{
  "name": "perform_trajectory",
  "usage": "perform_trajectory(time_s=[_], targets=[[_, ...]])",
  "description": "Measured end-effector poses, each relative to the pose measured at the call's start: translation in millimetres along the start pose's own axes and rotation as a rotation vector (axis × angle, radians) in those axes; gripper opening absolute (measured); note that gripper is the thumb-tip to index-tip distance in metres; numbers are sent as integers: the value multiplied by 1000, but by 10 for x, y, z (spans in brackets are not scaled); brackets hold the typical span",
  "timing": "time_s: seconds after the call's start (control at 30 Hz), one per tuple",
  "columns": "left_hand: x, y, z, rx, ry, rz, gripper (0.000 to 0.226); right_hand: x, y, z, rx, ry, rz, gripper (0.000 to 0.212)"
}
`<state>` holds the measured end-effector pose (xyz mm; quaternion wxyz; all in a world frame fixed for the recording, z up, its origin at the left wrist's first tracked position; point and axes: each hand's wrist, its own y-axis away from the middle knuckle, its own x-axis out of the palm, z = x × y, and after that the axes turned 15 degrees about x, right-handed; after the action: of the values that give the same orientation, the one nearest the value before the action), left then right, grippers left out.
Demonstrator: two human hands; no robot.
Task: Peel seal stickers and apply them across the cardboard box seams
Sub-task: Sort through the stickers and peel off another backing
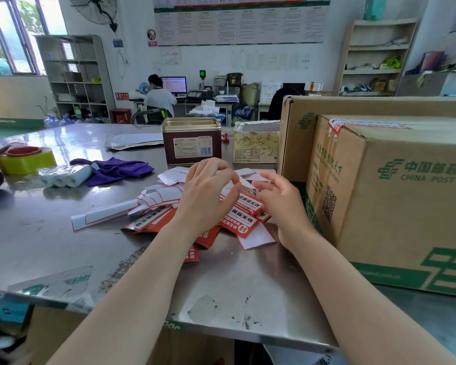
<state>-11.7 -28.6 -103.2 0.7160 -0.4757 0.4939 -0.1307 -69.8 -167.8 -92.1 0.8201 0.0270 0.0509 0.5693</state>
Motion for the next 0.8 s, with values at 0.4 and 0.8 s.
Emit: perform_trajectory(time_s=[0.4,0.8], targets=[[-155,-156,-112,-637,664,-295,34,-11,26,72,126,-311,-14,15],[-204,-167,-69,-1008,1148,-317,43,3,21,33,22,-246,27,15]])
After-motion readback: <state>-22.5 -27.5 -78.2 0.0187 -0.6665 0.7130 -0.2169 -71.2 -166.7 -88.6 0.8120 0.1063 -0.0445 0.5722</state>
